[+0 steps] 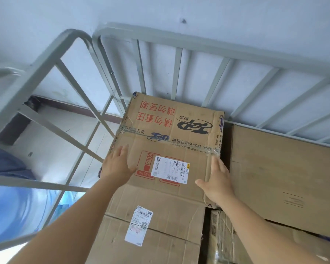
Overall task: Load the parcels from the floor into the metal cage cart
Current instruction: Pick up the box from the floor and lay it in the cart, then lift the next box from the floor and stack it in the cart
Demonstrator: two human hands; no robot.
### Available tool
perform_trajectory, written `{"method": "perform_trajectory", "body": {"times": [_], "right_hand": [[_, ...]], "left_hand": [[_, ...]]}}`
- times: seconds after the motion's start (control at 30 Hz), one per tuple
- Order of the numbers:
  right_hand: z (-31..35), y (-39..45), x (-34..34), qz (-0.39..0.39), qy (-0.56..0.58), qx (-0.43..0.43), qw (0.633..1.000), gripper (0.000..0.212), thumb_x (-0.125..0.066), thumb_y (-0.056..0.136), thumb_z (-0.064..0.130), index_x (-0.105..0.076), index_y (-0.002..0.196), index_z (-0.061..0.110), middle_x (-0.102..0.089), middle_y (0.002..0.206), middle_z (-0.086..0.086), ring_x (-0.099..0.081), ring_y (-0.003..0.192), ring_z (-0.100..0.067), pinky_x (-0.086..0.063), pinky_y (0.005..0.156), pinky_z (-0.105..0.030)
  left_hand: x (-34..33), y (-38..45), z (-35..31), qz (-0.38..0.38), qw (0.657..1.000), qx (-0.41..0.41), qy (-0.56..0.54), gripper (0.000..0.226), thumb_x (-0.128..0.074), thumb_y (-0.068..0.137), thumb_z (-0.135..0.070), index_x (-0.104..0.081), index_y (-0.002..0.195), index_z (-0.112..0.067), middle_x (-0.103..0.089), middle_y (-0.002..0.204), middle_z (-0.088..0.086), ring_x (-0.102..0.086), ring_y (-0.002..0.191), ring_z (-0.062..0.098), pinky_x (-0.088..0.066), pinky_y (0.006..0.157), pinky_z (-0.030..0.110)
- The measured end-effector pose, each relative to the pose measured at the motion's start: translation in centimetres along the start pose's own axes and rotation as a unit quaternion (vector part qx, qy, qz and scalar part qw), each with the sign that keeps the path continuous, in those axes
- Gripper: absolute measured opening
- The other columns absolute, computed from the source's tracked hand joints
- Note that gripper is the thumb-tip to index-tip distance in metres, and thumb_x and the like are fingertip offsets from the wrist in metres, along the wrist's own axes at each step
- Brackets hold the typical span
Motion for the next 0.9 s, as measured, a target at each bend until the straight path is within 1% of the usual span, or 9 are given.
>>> {"method": "perform_trajectory", "body": {"times": [0.1,0.17,0.27,0.33,0.43,0.6,0.77,0.9], "right_hand": [[1.6,-3.5,2.5,-0.002,-0.065,0.058,0.996,0.102,-0.066,0.087,0.046,0.004,0.157,0.021,0.003,0.165,0.002,-0.001,0.151,-0.019,-0.013,0.121,-0.04],[2.5,-6.0,4.0,-0.005,-0.098,0.095,0.991,0.101,-0.065,0.089,0.045,0.006,0.156,0.021,0.004,0.165,0.002,0.0,0.151,-0.02,-0.01,0.121,-0.04],[3.5,-9.9,5.8,-0.005,-0.139,0.14,0.98,0.099,-0.062,0.091,0.044,0.009,0.156,0.02,0.008,0.164,0.001,0.002,0.151,-0.021,-0.006,0.122,-0.04],[3.6,-12.3,6.5,-0.006,-0.157,0.163,0.974,0.098,-0.061,0.091,0.044,0.009,0.156,0.02,0.008,0.164,0.0,0.003,0.151,-0.021,-0.004,0.122,-0.041],[3.7,-15.3,6.8,-0.006,-0.174,0.194,0.966,0.097,-0.061,0.091,0.045,0.007,0.156,0.021,0.005,0.165,-0.001,0.002,0.151,-0.022,-0.005,0.122,-0.04],[5.1,-19.9,7.4,0.0,-0.178,0.26,0.949,0.096,-0.061,0.092,0.045,0.006,0.156,0.02,0.004,0.165,0.0,0.001,0.151,-0.022,-0.006,0.122,-0.041],[6.3,-24.7,8.1,-0.006,-0.2,0.365,0.909,0.094,-0.059,0.093,0.045,0.006,0.156,0.02,0.005,0.165,0.001,0.003,0.151,-0.02,-0.007,0.12,-0.04],[6.2,-29.3,7.9,0.008,-0.193,0.441,0.876,0.093,-0.059,0.094,0.043,0.005,0.157,0.019,0.005,0.165,0.001,0.003,0.151,-0.021,-0.008,0.121,-0.041]], "left_hand": [[1.6,-4.1,-1.2,-0.019,0.999,-0.04,0.012,0.09,-0.06,0.088,-0.05,-0.006,0.155,-0.022,-0.016,0.16,-0.001,-0.023,0.145,0.024,-0.021,0.118,0.042],[2.6,-7.1,-1.7,-0.037,0.997,-0.06,0.019,0.088,-0.059,0.088,-0.05,-0.007,0.155,-0.022,-0.017,0.16,-0.002,-0.022,0.145,0.022,-0.018,0.118,0.042],[4.1,-11.4,-1.9,-0.054,0.996,-0.073,0.024,0.086,-0.059,0.088,-0.05,-0.011,0.154,-0.022,-0.021,0.159,-0.002,-0.024,0.144,0.021,-0.019,0.118,0.041],[5.1,-14.5,-1.9,-0.069,0.995,-0.067,0.017,0.085,-0.059,0.088,-0.049,-0.012,0.154,-0.022,-0.021,0.159,-0.003,-0.025,0.144,0.021,-0.018,0.119,0.04],[7.0,-19.3,-2.0,-0.096,0.994,-0.049,0.003,0.082,-0.058,0.09,-0.048,-0.013,0.154,-0.023,-0.022,0.159,-0.003,-0.024,0.145,0.02,-0.015,0.119,0.038],[8.7,-27.0,-1.8,-0.132,0.991,-0.022,-0.019,0.079,-0.057,0.091,-0.046,-0.014,0.154,-0.023,-0.021,0.159,-0.003,-0.024,0.144,0.021,-0.016,0.118,0.036],[8.8,-35.0,-1.1,-0.183,0.982,0.041,-0.037,0.079,-0.056,0.092,-0.046,-0.014,0.154,-0.021,-0.025,0.157,-0.003,-0.027,0.143,0.021,-0.021,0.116,0.036],[7.6,-42.5,-1.0,-0.22,0.966,0.115,-0.067,0.08,-0.059,0.09,-0.048,-0.017,0.153,-0.022,-0.029,0.156,-0.002,-0.03,0.141,0.022,-0.024,0.115,0.037]]}}
Point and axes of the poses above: each hand's wrist, its own y-axis towards the middle knuckle, its own x-axis out of the back of the hand, z = x × y, the point moved 4 cm from there along y, towards the middle knuckle
